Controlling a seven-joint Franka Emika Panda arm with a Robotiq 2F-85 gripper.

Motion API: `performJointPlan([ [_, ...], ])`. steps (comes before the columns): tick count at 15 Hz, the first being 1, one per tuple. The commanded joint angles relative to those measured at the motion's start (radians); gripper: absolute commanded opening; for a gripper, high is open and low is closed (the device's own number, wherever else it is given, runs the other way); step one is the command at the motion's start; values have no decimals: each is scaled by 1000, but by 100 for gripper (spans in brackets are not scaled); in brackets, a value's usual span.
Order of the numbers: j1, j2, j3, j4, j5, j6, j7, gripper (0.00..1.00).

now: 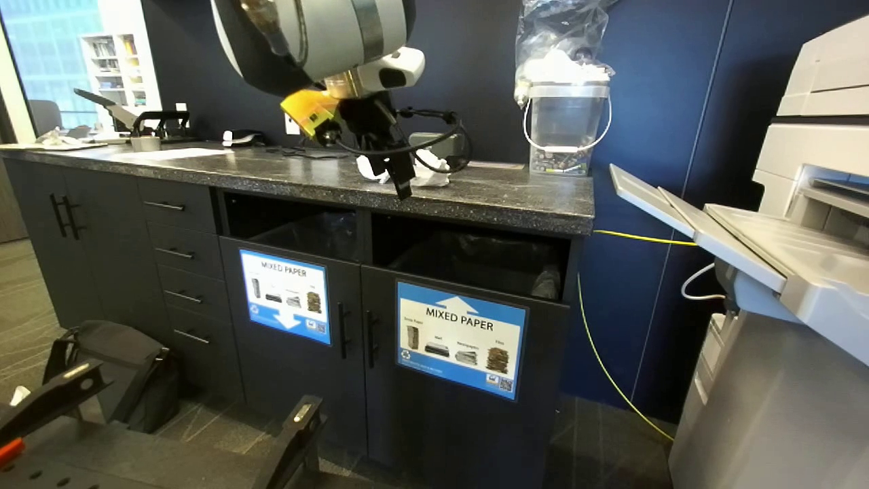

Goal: Pick up two paper trash from the base top and put them in the mixed paper bin on the left

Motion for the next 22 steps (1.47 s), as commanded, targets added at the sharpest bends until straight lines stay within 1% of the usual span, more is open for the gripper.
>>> performJointPlan([
  [1,-78,-63,147,35,249,-26,-117,100],
  [3,-104,-64,214,94,398,-21,-152,100],
  [4,-110,-72,235,131,452,-45,-162,100],
  [5,-9,-74,155,177,566,-69,-217,100],
  [6,-95,-69,238,232,556,-105,-188,100],
  [7,-87,-68,235,286,609,-155,-212,100],
  [8,-87,-56,236,353,634,-214,-216,100],
  [9,-90,-38,242,425,679,-289,-241,100],
  [10,-2,-26,155,494,772,-376,-308,100],
  [12,6,17,132,624,880,-554,-380,100],
  [15,23,88,82,799,942,-820,-441,100],
  [16,26,108,68,854,949,-904,-452,100],
  [17,34,140,53,908,933,-973,-445,100],
  [19,42,215,37,1012,936,-1069,-460,100],
  [22,54,327,24,1155,939,-1141,-469,100],
])
